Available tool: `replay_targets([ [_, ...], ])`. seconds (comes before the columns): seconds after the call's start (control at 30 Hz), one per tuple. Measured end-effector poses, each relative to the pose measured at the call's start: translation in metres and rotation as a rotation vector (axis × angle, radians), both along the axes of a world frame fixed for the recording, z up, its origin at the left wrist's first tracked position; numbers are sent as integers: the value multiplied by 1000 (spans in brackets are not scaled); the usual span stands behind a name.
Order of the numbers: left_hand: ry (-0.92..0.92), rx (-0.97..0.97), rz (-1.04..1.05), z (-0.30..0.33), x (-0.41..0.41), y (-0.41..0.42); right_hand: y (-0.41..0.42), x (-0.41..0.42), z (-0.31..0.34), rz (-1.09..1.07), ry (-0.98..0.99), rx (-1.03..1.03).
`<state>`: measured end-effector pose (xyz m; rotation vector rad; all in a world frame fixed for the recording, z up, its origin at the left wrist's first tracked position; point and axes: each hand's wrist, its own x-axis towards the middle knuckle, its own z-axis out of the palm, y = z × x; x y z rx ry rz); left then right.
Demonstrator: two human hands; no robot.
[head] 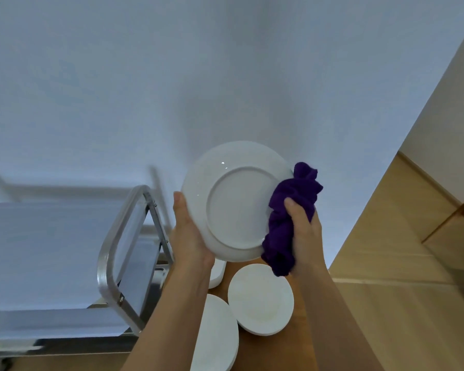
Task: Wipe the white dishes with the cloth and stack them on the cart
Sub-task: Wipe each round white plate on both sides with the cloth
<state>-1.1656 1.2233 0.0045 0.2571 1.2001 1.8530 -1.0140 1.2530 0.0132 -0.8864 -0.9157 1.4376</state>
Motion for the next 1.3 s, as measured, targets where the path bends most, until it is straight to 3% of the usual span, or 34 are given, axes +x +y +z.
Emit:
replay_targets([
  [0.1, 153, -6, -153, -6, -7, -3, 6, 6, 1, -11, 4, -35],
  [0.2, 307, 34, -480, -1, -36, -8, 19, 26, 12, 76, -40, -95],
  [0.33, 185, 50, -767, 21, -62, 1, 33, 41, 23, 378, -282, -158],
  [0.4, 100, 67, -839, 26, -59, 2, 35, 40, 27, 417, -340, -135],
  [0.6, -43, 124, -755, 5, -42, 2, 28, 24, 11, 131, -493, 161],
  [0.73, -32, 55, -660, -6, -31, 5, 10, 13, -14, 41, -890, 138],
  [0.8, 8, 32, -626, -10, -32, 4, -6, 12, -21, 57, -993, 141],
  [0.93, 105, -19, -564, -19, -24, 2, -39, -2, -19, 30, -849, 194],
  [1.13, 304, -68, -498, -30, -12, 4, -36, -20, -27, 156, -475, -60],
  [1.23, 665, -158, -449, -33, -10, 3, -21, -9, -32, 283, -171, -326],
  [1.3, 1002, -191, -495, -36, -9, -4, -4, -1, -36, 219, -39, -487],
])
